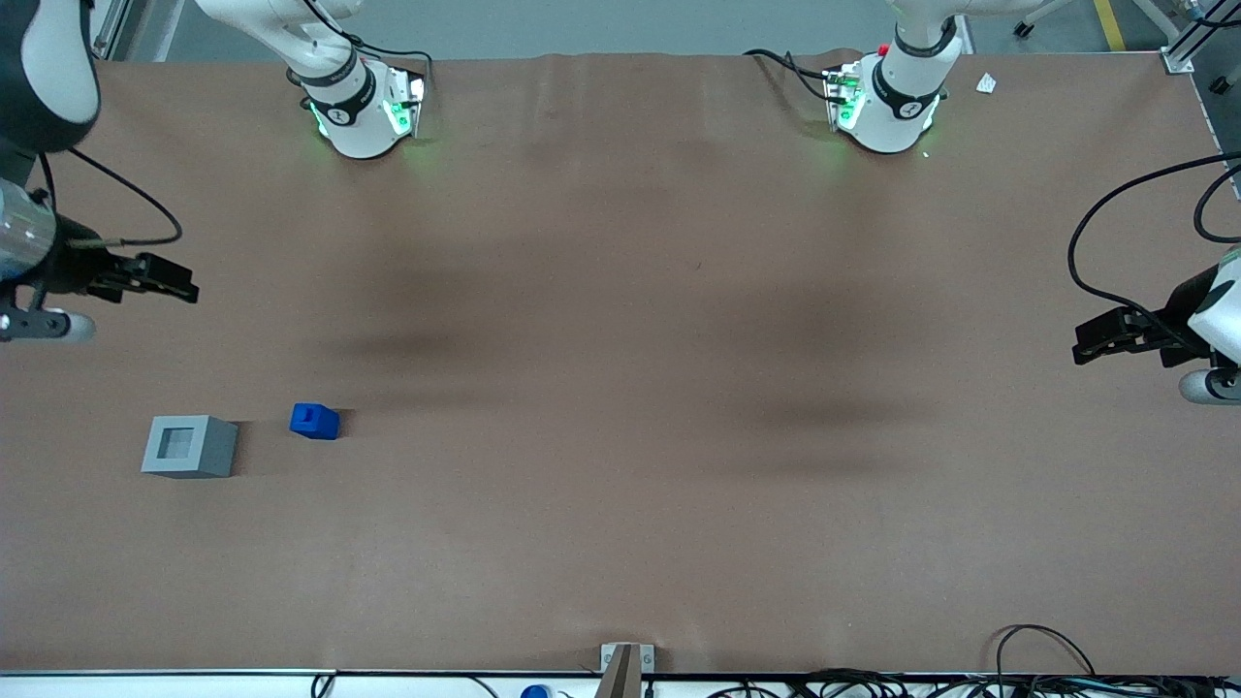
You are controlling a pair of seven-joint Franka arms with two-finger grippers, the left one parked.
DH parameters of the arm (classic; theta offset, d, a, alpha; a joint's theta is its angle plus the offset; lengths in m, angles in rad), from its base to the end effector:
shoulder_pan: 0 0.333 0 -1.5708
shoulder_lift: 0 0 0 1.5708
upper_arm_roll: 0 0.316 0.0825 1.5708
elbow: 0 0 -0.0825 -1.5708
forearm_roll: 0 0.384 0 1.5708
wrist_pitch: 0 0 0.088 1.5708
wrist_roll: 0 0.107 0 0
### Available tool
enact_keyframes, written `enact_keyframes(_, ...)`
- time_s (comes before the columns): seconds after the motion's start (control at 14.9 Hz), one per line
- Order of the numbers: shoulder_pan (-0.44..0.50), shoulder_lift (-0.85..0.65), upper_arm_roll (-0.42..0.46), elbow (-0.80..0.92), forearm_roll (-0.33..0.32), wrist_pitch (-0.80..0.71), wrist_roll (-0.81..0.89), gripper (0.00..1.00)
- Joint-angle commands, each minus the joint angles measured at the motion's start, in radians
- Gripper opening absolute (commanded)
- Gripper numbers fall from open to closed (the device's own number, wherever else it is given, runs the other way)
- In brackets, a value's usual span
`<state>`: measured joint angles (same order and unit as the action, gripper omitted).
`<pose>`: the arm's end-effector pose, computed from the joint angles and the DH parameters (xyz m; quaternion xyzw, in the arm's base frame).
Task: Insert blue part into gray base with right arm
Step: 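Move the open right gripper down over the blue block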
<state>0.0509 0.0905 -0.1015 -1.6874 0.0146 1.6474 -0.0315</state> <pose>0.5762 -0.0257 0.5247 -0.9978 0.0107 0.0648 0.0053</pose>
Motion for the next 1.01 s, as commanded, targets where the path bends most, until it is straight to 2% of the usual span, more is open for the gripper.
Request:
enact_keyframes(0.0,0.006,0.054,0.006,0.005,0.004,0.034,-0.007,1.0)
enact_keyframes(0.94,0.014,0.362,0.008,-0.02,0.004,0.371,-0.002,1.0)
